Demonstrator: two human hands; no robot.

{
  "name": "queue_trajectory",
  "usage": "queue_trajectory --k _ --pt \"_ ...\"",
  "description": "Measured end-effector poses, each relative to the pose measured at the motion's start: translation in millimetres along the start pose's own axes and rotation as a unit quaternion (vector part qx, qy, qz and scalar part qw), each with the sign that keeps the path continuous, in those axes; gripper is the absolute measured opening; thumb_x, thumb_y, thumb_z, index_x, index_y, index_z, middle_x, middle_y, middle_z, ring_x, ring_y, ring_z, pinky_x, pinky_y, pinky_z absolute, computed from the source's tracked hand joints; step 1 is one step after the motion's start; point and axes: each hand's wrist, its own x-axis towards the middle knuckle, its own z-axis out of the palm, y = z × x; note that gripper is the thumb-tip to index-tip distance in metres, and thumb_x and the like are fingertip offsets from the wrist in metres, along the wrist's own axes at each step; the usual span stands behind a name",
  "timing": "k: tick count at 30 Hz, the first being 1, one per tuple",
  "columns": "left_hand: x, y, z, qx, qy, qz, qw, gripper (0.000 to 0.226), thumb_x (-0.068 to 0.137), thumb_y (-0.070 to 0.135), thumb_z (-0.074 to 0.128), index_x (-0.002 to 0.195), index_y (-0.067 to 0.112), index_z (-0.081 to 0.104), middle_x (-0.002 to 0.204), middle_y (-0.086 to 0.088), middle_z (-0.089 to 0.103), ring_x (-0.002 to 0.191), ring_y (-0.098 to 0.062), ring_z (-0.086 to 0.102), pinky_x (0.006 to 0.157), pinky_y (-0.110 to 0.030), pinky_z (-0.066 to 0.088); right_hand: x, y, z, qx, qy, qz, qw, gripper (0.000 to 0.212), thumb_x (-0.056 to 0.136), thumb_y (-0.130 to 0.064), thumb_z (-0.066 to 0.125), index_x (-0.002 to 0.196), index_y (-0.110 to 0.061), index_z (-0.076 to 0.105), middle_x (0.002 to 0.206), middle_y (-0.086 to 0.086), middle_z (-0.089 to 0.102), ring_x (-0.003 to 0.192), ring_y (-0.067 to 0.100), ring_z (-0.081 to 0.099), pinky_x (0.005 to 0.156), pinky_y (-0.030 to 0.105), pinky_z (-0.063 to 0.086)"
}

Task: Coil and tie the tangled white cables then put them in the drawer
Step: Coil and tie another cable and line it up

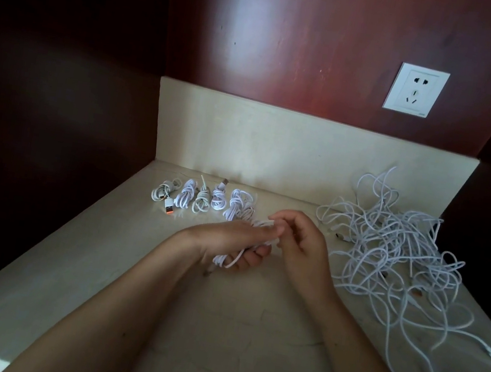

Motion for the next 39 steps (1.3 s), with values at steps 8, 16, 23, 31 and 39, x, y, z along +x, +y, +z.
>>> queue_trajectory --k 8,16,23,31,39 --pt "3 4 2 0.125 0.211 0.147 0.958 0.051 0.102 0.046 0.038 0.063 0.016 0.049 0.046 0.01 0.045 0.037 -0.005 0.039 0.046 -0.022 0.036 -4 9 1 -0.079 0.044 0.031 0.995 0.018 0.095 -0.014 0.059 0.087 -0.031 0.061 0.067 -0.003 0.062 0.063 0.015 0.058 0.06 0.03 0.044" --pt "11 1 -1 -0.021 0.356 0.235 0.904 0.049 0.105 0.036 0.037 0.084 0.006 0.07 0.066 0.0 0.065 0.053 -0.004 0.053 0.051 -0.016 0.039 -6 6 5 -0.113 -0.031 0.012 0.993 0.018 0.093 -0.023 0.061 0.075 -0.026 0.061 0.067 -0.007 0.062 0.061 0.007 0.056 0.061 0.026 0.045" --pt "12 3 -18 -0.218 0.388 0.211 0.87 0.05 0.104 0.045 0.034 0.069 0.016 0.057 0.054 0.005 0.056 0.048 -0.013 0.046 0.051 -0.026 0.037 -13 6 6 -0.203 -0.143 0.014 0.969 0.022 0.094 -0.035 0.058 0.072 -0.034 0.059 0.063 -0.008 0.059 0.061 0.007 0.054 0.066 0.034 0.047" --pt "5 9 -10 -0.104 0.359 0.157 0.914 0.045 0.102 0.044 0.039 0.067 0.019 0.051 0.048 0.008 0.049 0.037 -0.007 0.039 0.04 -0.018 0.031 -6 0 -4 -0.365 -0.116 0.06 0.922 0.021 0.097 -0.04 0.052 0.093 -0.026 0.067 0.086 -0.006 0.068 0.081 0.011 0.059 0.064 0.027 0.036" --pt "4 5 -3 0.005 0.258 0.161 0.953 0.043 0.104 0.033 0.039 0.071 0.013 0.058 0.063 0.0 0.063 0.053 -0.014 0.052 0.052 -0.018 0.042 -2 7 -7 -0.256 -0.085 0.121 0.955 0.024 0.09 -0.023 0.057 0.112 -0.028 0.068 0.102 -0.008 0.068 0.094 0.011 0.063 0.085 0.032 0.05"
